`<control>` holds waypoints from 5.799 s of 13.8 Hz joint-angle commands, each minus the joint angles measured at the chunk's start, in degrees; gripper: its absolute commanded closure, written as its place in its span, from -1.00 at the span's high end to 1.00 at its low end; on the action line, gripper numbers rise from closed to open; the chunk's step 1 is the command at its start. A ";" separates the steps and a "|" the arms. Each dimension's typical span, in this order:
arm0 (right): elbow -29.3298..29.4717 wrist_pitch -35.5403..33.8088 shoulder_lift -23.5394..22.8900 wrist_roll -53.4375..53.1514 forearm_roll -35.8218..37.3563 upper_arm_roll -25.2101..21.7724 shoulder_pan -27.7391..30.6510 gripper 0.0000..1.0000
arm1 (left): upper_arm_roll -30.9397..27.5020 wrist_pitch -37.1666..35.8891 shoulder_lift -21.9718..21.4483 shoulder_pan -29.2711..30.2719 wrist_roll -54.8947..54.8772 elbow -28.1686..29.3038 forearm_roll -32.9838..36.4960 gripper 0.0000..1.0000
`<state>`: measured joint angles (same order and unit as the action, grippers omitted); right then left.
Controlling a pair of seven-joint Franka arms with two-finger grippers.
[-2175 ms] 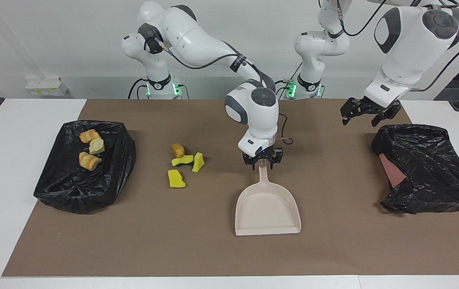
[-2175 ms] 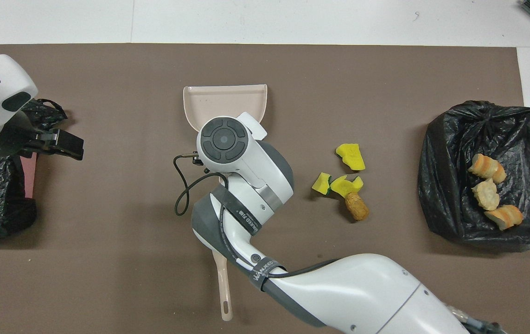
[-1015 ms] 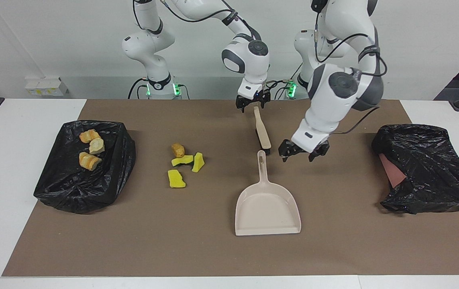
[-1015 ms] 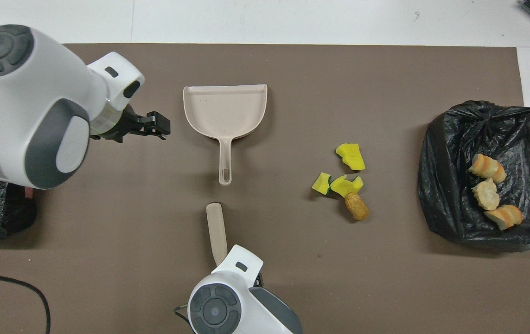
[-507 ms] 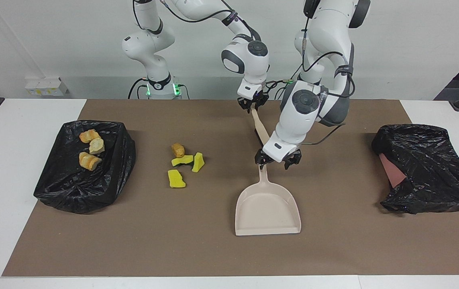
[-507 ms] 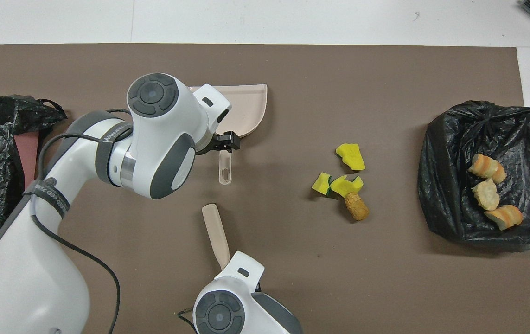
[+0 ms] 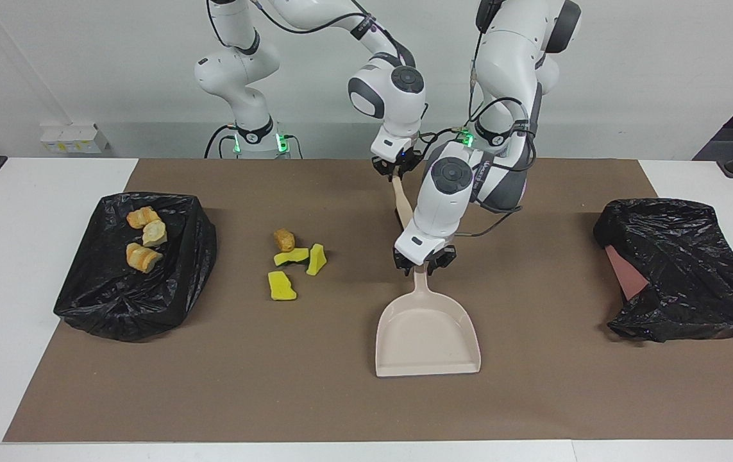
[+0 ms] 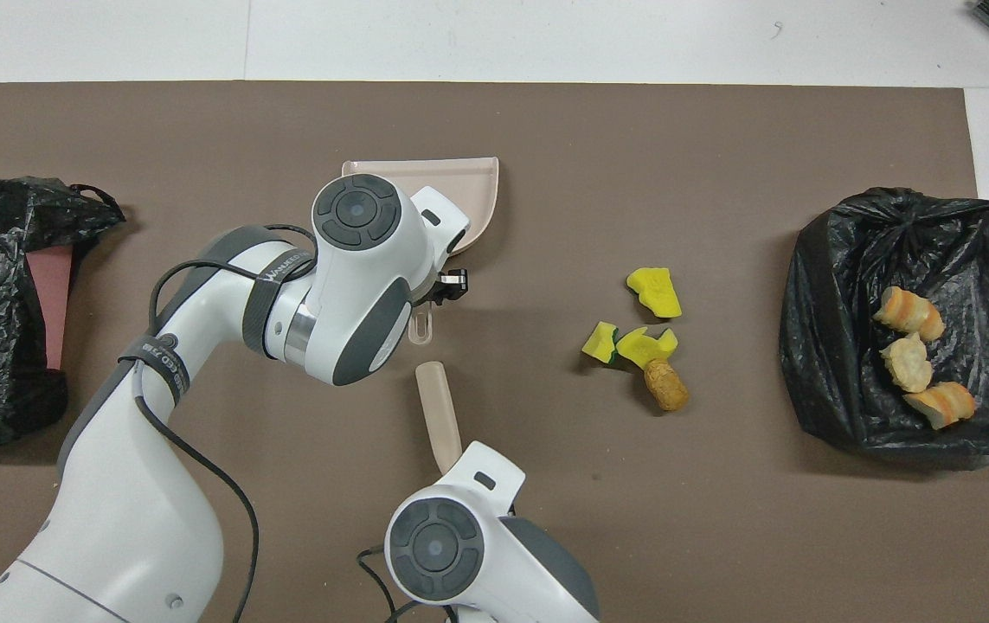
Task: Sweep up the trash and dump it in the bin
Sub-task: 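Place the dustpan near the sponges while the right gripper brings the brush, then sweep the yellow sponge chunks into the dustpan with the right gripper's brush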
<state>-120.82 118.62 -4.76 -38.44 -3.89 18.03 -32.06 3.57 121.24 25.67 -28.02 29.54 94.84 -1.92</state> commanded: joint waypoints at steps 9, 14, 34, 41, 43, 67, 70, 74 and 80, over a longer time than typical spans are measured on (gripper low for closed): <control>-9.16 -10.78 17.15 14.34 9.58 0.25 27.47 -1.00 | -0.85 -9.34 -6.06 3.75 -4.73 -0.80 1.31 -1.00; -13.74 -9.37 16.37 21.83 14.95 0.42 33.91 -1.00 | -0.67 -12.09 -17.99 8.67 -20.55 12.87 -1.84 -1.00; -7.95 -5.59 10.28 14.53 -5.87 0.43 23.53 -1.00 | -0.67 -1.37 -20.75 6.31 -76.87 25.04 0.16 -1.00; -11.35 -8.94 14.33 15.40 -0.25 0.16 27.05 -1.00 | -0.50 0.66 -21.54 3.59 -87.46 26.27 7.63 -1.00; -12.95 -6.83 13.73 15.15 -0.33 0.60 26.09 -1.00 | -0.50 0.57 -21.89 2.01 -82.31 26.71 7.72 -1.00; 2.16 -15.70 4.16 28.50 16.32 -0.19 29.33 -1.00 | -0.32 5.58 -22.68 -0.55 -73.93 31.02 7.81 -1.00; 2.95 -14.03 1.51 30.43 19.54 -0.10 31.35 -1.00 | -0.32 5.76 -22.68 -0.64 -72.79 31.02 7.81 -1.00; 2.08 -12.27 -0.43 34.81 2.01 0.51 29.70 -1.00 | -0.32 5.85 -22.68 -0.72 -71.21 31.11 7.81 -1.00; -0.11 -6.85 0.36 34.57 -21.12 0.51 21.97 -1.00 | -0.32 8.30 -22.68 -0.90 -72.08 32.86 7.81 -1.00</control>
<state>-119.32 108.14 -5.38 -5.13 -18.97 18.33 -8.55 3.66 126.55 4.44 -28.27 -43.91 124.90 4.68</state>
